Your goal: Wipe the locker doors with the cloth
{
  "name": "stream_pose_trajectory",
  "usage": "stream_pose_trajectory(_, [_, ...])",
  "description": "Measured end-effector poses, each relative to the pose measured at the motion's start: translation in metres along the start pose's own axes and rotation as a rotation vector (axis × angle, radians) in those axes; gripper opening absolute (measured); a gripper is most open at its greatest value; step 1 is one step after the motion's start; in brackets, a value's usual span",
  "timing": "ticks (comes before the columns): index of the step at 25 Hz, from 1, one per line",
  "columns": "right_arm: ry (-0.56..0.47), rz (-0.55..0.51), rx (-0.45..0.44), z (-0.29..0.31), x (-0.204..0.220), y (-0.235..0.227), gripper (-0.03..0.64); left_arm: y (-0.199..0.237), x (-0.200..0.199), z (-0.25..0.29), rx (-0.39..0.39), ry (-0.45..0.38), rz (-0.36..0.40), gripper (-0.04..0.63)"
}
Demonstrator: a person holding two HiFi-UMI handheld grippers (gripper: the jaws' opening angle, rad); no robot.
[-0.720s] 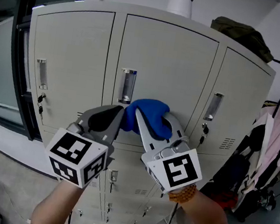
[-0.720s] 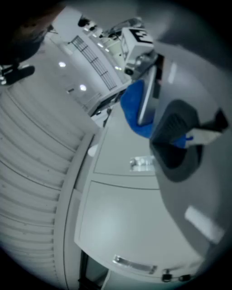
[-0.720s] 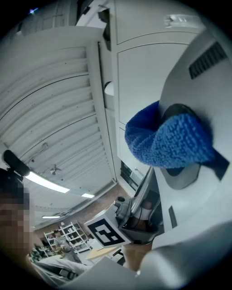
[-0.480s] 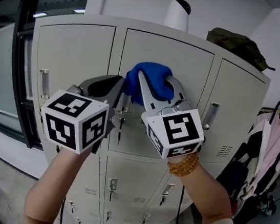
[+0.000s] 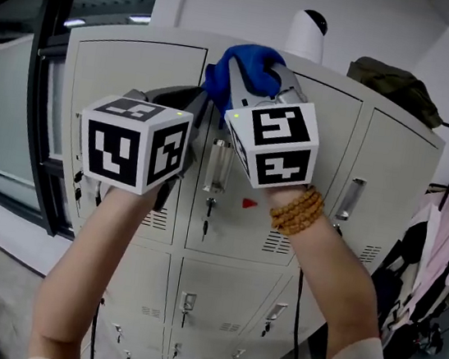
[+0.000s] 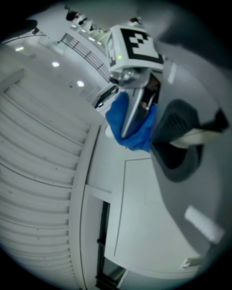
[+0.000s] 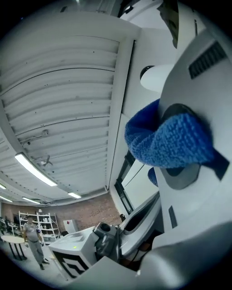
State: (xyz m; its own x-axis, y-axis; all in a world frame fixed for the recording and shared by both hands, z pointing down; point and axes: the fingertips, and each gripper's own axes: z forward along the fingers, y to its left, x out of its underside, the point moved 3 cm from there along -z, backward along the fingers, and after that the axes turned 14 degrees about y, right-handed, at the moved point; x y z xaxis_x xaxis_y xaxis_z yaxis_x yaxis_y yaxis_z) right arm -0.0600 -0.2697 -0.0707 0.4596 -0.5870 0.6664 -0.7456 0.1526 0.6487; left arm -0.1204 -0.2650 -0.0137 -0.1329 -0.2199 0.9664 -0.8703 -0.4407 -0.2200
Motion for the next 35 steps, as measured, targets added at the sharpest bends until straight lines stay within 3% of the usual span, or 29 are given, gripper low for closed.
stream_pose_trajectory(12, [0.077,-0.108,0.040,-0.014,0.035,0.020,0.023,-0.007,0.034,0.010,0.041,0.036,-0.036,0.003])
stream_pose_trajectory(17, [0.098,-0.105,0.056,-0.031,0.057,0.019,0.023,-0.017,0.045,0.013,0.044,0.052,-0.016,0.003])
stream_pose_trajectory(35, [0.181,-0.123,0.062,-0.084,0.141,0.063,0.023,-0.045,0.117,0.024,0.104,0.139,-0.060,0.003])
